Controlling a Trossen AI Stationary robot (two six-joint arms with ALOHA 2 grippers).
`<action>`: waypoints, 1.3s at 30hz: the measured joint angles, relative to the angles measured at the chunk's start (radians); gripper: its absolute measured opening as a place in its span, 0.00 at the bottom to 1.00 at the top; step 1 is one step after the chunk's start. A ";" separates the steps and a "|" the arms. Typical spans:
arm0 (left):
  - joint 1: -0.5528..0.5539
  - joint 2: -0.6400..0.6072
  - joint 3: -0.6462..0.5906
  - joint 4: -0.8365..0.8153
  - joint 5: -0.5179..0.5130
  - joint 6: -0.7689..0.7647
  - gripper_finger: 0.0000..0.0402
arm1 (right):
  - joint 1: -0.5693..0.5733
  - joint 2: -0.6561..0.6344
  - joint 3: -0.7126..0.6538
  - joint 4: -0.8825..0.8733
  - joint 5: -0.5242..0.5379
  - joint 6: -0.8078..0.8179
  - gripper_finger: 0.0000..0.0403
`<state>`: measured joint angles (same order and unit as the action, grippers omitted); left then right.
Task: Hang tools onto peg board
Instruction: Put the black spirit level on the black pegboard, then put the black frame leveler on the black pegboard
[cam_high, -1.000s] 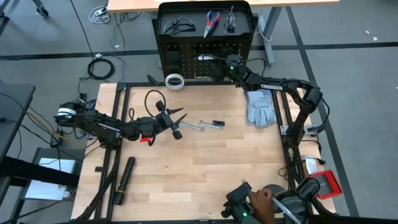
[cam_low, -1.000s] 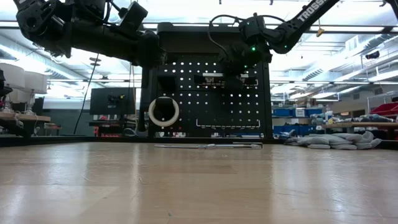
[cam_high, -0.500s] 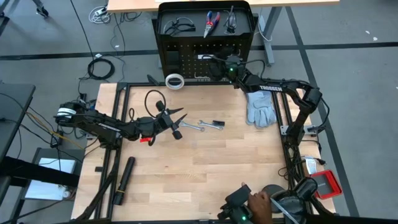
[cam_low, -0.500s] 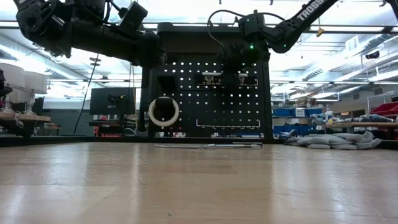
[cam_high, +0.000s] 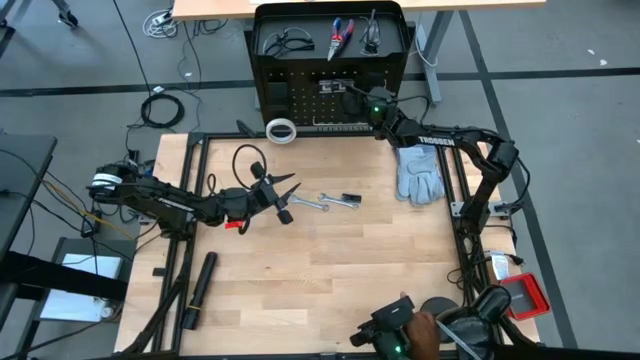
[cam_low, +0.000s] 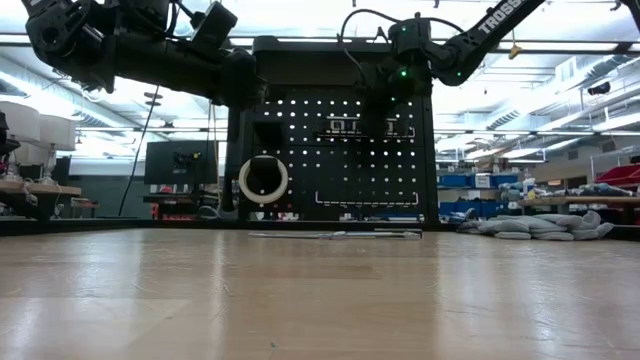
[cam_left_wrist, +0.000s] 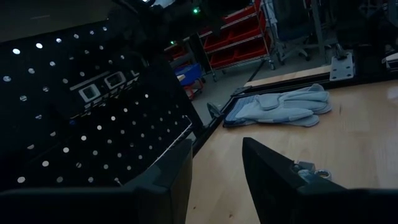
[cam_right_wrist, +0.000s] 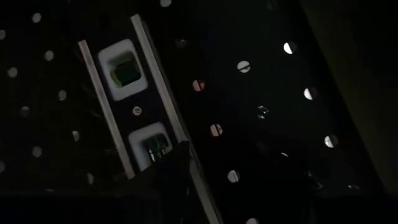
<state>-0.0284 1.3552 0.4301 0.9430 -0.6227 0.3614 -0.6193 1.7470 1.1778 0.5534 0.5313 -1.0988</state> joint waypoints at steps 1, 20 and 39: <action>0.000 0.000 0.000 0.000 0.000 0.000 0.37 | 0.004 0.000 0.000 0.001 0.002 0.000 0.44; 0.000 0.000 0.000 -0.032 -0.016 0.005 0.37 | 0.227 0.000 0.000 -0.084 -0.012 0.184 0.44; 0.023 0.000 0.000 -0.254 0.160 -0.073 0.37 | 0.382 0.032 -0.086 -0.708 -0.530 0.833 0.43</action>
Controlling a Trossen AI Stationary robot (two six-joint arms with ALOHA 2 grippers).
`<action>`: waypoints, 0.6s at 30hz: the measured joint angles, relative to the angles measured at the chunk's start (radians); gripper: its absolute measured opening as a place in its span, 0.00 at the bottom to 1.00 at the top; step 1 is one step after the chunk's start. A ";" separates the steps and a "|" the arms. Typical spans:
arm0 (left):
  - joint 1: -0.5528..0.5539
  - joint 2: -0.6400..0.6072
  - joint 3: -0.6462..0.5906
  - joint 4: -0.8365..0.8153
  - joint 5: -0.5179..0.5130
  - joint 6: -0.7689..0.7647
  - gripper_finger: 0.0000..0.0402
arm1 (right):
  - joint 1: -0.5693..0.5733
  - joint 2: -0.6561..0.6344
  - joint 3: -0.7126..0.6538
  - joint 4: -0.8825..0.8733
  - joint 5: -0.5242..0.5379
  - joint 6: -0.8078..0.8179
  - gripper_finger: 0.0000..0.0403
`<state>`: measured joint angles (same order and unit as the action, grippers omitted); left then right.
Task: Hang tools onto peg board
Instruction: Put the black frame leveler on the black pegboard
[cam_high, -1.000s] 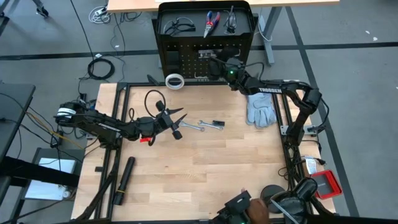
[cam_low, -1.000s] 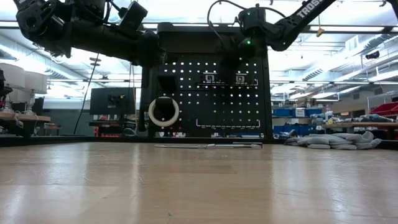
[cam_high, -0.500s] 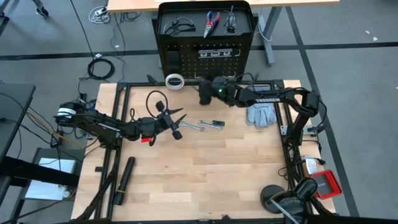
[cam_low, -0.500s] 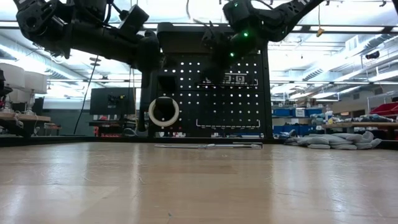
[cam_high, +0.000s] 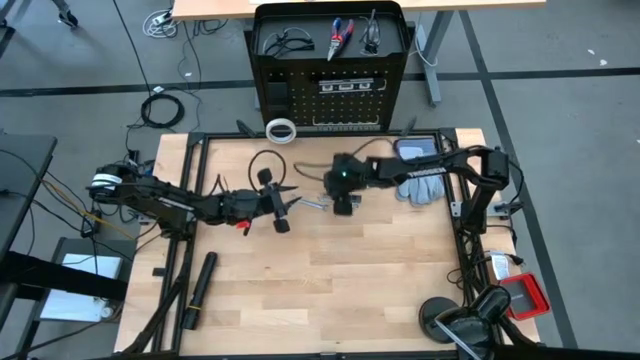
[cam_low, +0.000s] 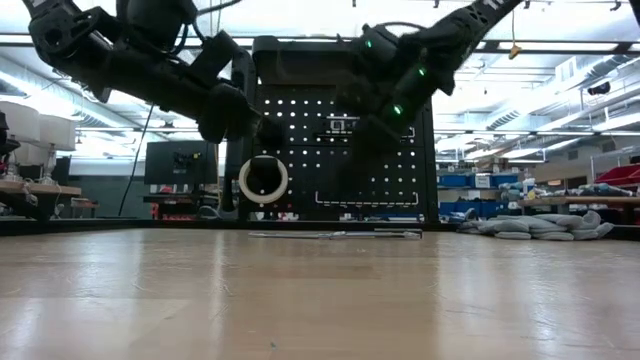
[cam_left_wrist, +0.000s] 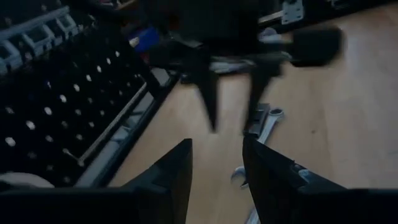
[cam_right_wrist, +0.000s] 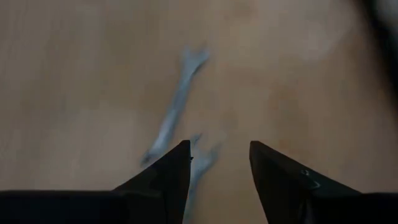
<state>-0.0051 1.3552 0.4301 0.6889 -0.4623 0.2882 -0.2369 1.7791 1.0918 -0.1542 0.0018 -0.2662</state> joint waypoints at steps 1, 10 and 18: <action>0.007 0.000 0.000 -0.007 0.014 -0.017 0.37 | 0.008 0.004 -0.023 0.000 0.005 0.011 0.43; 0.058 0.000 0.000 -0.033 0.073 -0.087 0.37 | 0.032 -0.008 -0.194 0.054 0.022 0.189 0.42; 0.058 0.000 0.000 -0.017 0.075 -0.088 0.37 | 0.033 -0.012 -0.247 0.114 0.074 0.196 0.42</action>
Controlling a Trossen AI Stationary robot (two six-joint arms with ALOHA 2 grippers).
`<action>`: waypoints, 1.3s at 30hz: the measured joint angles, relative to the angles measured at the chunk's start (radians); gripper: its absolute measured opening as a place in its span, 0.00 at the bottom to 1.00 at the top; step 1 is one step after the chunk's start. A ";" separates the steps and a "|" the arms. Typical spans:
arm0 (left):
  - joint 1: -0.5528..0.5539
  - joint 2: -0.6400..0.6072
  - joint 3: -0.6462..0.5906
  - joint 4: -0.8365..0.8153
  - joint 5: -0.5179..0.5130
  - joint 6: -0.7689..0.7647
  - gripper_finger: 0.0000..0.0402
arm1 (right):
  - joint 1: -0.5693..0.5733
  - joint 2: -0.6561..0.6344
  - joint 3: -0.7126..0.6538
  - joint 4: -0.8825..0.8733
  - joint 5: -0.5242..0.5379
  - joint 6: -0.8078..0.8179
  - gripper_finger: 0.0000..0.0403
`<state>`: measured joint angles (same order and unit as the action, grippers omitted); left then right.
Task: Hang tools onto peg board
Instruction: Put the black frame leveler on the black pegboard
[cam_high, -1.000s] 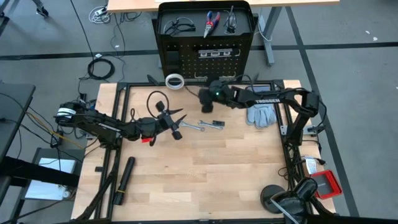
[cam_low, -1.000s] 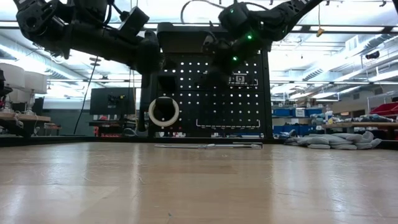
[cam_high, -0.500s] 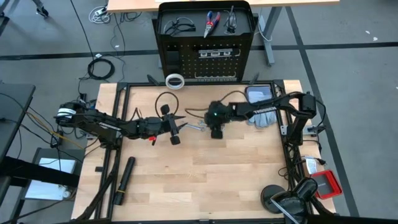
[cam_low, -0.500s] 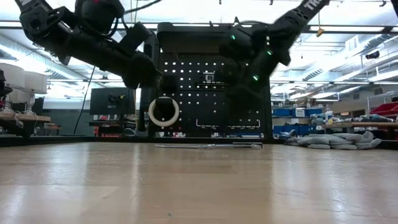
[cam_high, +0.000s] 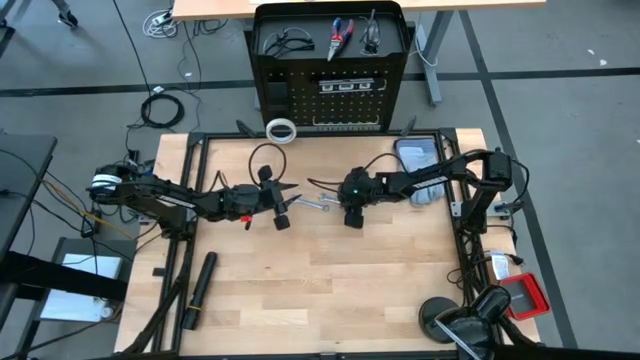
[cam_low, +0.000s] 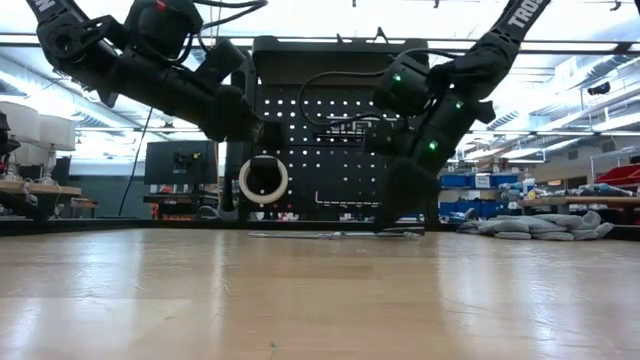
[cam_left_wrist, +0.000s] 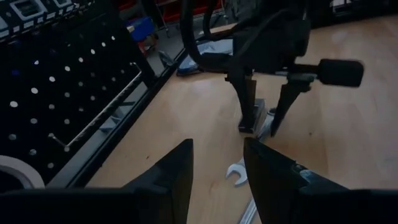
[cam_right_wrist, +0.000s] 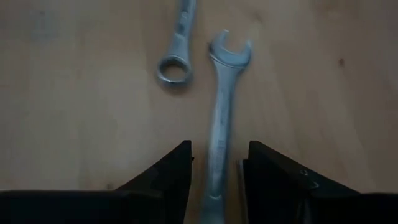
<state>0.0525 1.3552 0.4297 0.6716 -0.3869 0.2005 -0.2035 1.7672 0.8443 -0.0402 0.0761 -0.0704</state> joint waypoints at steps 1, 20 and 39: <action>0.000 0.000 0.000 0.005 0.000 0.000 0.37 | 0.000 0.001 0.000 -0.004 0.018 -0.012 0.41; 0.000 0.000 0.000 -0.011 0.000 0.000 0.37 | -0.024 0.009 0.182 -0.330 0.081 -0.054 0.37; 0.000 0.000 0.000 -0.013 0.001 0.000 0.37 | -0.107 -0.001 0.103 -0.258 -0.070 -0.069 0.38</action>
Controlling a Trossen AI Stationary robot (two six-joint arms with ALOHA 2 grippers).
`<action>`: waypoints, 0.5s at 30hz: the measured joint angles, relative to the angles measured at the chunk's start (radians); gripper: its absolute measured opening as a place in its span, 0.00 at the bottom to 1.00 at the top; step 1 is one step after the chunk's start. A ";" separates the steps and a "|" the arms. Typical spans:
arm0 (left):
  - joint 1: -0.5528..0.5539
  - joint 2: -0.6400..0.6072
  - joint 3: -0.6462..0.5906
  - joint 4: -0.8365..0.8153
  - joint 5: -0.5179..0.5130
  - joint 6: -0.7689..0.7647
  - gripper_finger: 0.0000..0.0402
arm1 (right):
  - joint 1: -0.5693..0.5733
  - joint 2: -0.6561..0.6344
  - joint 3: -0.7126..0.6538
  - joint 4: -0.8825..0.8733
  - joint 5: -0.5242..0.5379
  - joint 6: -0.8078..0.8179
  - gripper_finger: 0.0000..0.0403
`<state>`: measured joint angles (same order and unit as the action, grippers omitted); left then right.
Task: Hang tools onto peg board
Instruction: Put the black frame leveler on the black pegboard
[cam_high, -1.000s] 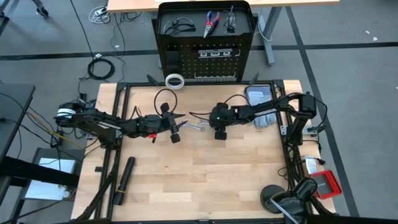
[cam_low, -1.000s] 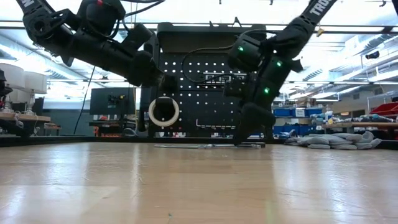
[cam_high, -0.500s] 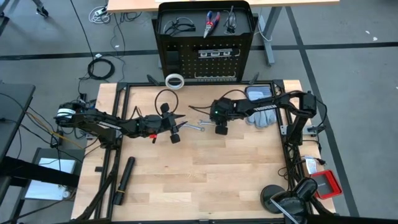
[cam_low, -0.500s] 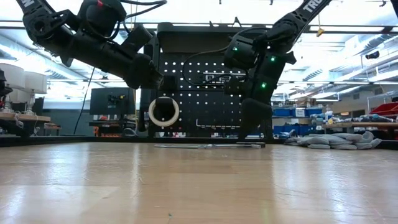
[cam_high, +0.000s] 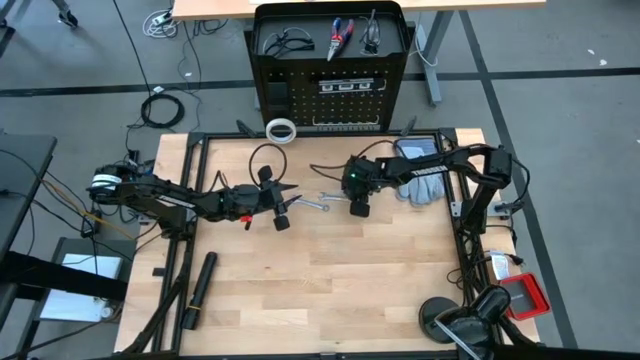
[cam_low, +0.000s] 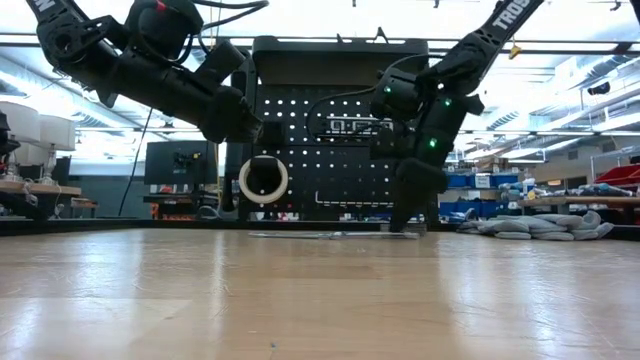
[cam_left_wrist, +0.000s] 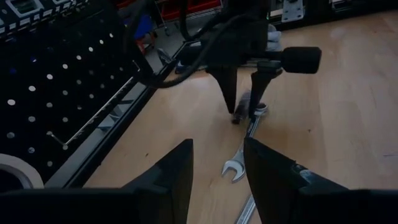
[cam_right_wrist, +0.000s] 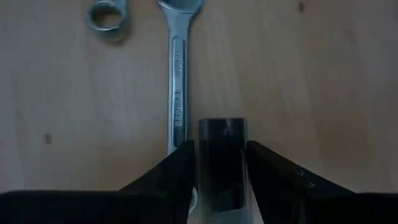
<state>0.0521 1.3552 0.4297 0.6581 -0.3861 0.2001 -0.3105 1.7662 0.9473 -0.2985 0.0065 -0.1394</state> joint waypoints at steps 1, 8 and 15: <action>0.000 0.000 0.000 0.000 0.005 0.000 0.37 | -0.002 0.003 -0.008 0.007 -0.004 0.008 0.39; 0.000 0.000 0.000 0.000 0.025 -0.001 0.37 | -0.012 0.004 -0.035 0.036 -0.046 0.006 0.46; 0.000 0.000 0.000 0.001 0.025 -0.001 0.37 | -0.009 0.004 -0.035 0.035 -0.010 0.000 0.41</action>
<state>0.0517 1.3552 0.4297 0.6586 -0.3607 0.1993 -0.3199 1.7706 0.9119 -0.2634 -0.0036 -0.1394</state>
